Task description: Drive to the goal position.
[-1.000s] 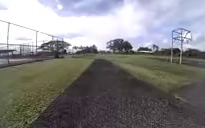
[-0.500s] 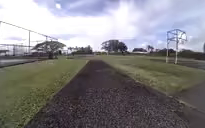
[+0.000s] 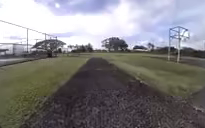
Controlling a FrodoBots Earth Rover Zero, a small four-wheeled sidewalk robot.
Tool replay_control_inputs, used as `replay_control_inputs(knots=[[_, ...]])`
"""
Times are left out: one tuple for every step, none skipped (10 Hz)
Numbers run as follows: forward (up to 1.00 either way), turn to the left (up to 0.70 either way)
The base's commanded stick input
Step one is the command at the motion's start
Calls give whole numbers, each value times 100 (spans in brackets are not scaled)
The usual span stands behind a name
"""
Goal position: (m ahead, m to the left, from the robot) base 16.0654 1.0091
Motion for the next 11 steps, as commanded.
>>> replay_control_inputs(knots=[[50, 0], [50, 0], [50, 0], [50, 0], [50, 0], [50, 0], [50, 0], [50, 0], [50, 0], [50, 0], [50, 0]])
